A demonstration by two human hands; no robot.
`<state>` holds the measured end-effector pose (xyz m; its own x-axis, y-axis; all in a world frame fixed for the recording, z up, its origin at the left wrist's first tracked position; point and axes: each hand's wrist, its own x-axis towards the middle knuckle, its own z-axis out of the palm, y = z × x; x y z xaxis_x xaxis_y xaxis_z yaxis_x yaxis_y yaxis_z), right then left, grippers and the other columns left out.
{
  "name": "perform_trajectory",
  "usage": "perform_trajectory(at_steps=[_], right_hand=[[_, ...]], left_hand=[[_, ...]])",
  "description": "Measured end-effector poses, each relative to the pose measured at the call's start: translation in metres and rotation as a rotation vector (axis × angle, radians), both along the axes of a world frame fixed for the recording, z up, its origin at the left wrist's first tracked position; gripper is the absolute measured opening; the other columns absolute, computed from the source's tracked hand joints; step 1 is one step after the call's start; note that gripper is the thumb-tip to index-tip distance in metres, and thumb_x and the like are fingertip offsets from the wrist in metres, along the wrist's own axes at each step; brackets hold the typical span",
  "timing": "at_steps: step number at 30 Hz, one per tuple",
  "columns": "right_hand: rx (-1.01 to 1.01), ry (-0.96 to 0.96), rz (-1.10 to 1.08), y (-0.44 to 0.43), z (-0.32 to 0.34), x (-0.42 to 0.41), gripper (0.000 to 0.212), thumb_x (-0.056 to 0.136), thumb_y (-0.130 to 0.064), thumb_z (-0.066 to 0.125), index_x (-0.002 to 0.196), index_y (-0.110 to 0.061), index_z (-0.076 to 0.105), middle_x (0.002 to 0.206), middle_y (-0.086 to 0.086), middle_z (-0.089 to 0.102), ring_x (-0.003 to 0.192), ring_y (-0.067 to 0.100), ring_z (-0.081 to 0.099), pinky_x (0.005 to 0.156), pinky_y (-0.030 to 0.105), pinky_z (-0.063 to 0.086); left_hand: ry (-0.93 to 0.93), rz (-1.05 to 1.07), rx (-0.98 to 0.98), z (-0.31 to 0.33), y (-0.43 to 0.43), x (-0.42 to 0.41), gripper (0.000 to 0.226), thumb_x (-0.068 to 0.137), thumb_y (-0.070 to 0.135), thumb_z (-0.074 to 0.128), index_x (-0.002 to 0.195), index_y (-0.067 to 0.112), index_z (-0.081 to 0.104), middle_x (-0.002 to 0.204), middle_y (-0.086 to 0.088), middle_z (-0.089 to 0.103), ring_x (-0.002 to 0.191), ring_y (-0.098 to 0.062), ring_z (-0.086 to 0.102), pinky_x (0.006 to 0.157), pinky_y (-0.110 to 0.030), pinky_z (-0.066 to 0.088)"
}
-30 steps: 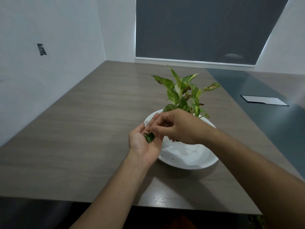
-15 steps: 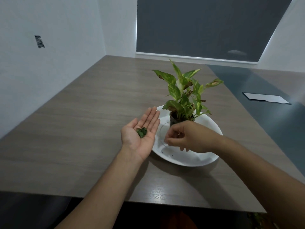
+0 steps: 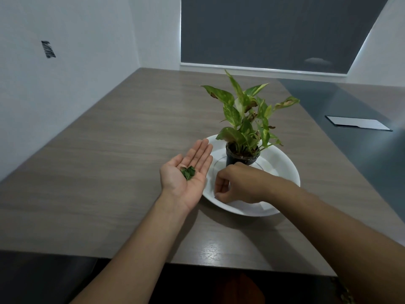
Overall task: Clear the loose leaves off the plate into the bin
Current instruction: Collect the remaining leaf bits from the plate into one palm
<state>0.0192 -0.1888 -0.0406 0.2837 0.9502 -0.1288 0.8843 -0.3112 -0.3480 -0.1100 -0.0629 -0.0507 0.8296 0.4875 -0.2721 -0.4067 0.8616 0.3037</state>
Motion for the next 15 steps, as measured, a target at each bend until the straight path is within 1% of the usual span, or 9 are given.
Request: perform_trajectory(at_steps=[4, 5, 9, 12, 15], right_hand=[[-0.016, 0.017, 0.007, 0.002, -0.002, 0.003, 0.006, 0.087, -0.028, 0.080, 0.091, -0.023, 0.078, 0.078, -0.008, 0.078, 0.076, 0.010, 0.073, 0.075, 0.034, 0.065], [-0.017, 0.023, 0.009, 0.002, -0.003, 0.004, 0.005, 0.087, -0.028, 0.080, 0.089, -0.024, 0.077, 0.076, -0.009, 0.077, 0.075, 0.010, 0.073, 0.073, 0.031, 0.064], [0.006, 0.079, -0.011, -0.003, -0.003, 0.010, 0.007, 0.087, -0.032, 0.081, 0.087, -0.025, 0.077, 0.077, -0.012, 0.079, 0.075, 0.005, 0.073, 0.064, 0.015, 0.056], [0.019, 0.106, -0.007, -0.007, -0.001, 0.013, 0.009, 0.090, -0.036, 0.081, 0.091, -0.027, 0.078, 0.081, -0.014, 0.080, 0.077, 0.002, 0.072, 0.065, 0.011, 0.054], [0.016, 0.105, 0.020, -0.008, 0.000, 0.011, 0.010, 0.091, -0.035, 0.082, 0.096, -0.027, 0.078, 0.083, -0.015, 0.079, 0.080, -0.003, 0.071, 0.068, 0.010, 0.053]], left_hand=[[-0.002, -0.001, 0.010, -0.001, 0.000, -0.001, 0.058, 0.112, 0.025, 0.023, 0.137, -0.009, 0.063, 0.133, -0.027, 0.073, 0.135, -0.039, 0.064, 0.126, -0.047, 0.040], [-0.003, -0.001, 0.011, -0.001, 0.000, -0.001, 0.058, 0.112, 0.025, 0.023, 0.137, -0.009, 0.063, 0.133, -0.027, 0.074, 0.135, -0.039, 0.065, 0.126, -0.047, 0.040], [-0.001, 0.004, 0.015, -0.002, 0.001, 0.000, 0.059, 0.112, 0.025, 0.022, 0.137, -0.010, 0.063, 0.132, -0.027, 0.074, 0.135, -0.039, 0.065, 0.126, -0.047, 0.039], [-0.010, 0.005, 0.017, -0.003, 0.001, 0.000, 0.059, 0.112, 0.025, 0.022, 0.137, -0.009, 0.063, 0.133, -0.027, 0.074, 0.136, -0.039, 0.064, 0.126, -0.047, 0.039], [-0.013, 0.004, 0.021, -0.004, 0.001, 0.000, 0.059, 0.112, 0.025, 0.022, 0.138, -0.009, 0.063, 0.133, -0.026, 0.073, 0.136, -0.039, 0.064, 0.126, -0.047, 0.039]])
